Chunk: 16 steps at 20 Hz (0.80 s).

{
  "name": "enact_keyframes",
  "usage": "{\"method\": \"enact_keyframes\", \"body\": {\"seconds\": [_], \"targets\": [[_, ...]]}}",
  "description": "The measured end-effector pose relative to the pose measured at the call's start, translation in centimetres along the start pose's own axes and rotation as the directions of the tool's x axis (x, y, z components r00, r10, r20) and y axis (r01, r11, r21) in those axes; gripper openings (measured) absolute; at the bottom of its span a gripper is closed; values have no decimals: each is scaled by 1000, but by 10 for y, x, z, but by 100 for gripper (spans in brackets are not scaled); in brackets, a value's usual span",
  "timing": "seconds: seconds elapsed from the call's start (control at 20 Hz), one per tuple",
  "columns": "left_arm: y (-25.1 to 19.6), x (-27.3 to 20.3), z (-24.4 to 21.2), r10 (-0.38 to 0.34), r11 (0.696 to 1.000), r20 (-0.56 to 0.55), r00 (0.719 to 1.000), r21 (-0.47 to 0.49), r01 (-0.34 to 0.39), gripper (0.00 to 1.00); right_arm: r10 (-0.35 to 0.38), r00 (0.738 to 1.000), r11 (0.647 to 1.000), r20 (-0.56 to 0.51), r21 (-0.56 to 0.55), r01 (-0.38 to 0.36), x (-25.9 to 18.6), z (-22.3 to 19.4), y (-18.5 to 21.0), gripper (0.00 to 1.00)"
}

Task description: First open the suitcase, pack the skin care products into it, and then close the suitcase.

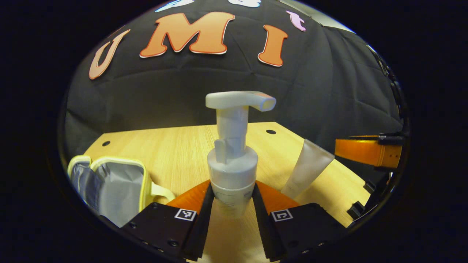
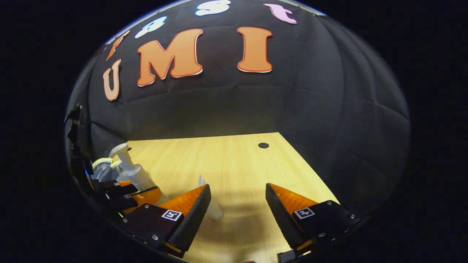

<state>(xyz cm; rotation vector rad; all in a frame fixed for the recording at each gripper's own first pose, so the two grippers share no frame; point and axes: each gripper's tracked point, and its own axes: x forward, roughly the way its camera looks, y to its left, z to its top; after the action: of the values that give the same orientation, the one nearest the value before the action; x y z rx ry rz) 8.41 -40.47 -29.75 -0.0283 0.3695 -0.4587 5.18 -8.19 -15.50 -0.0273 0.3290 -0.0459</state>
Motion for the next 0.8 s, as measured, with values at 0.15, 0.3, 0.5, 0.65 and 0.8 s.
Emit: {"method": "enact_keyframes", "body": {"seconds": [0.15,0.3,0.5,0.65,0.8], "targets": [[14,-30,29,-10,1000,8,1000,-2,10,60,52,999,999,3,-14,-52,-5,3,25,95],[40,-63,47,13,999,12,1000,31,-13,60,82,996,996,-25,-27,-82,-1,-9,42,96],[74,-100,63,71,996,28,997,52,-73,59,104,989,993,-106,-39,-109,16,-41,47,95],[96,-122,60,134,988,33,990,70,-136,60,131,976,989,-174,-41,-140,33,-67,51,96],[111,-136,51,188,981,12,982,53,-188,60,124,971,987,-203,-78,-143,46,-85,46,95]]}}
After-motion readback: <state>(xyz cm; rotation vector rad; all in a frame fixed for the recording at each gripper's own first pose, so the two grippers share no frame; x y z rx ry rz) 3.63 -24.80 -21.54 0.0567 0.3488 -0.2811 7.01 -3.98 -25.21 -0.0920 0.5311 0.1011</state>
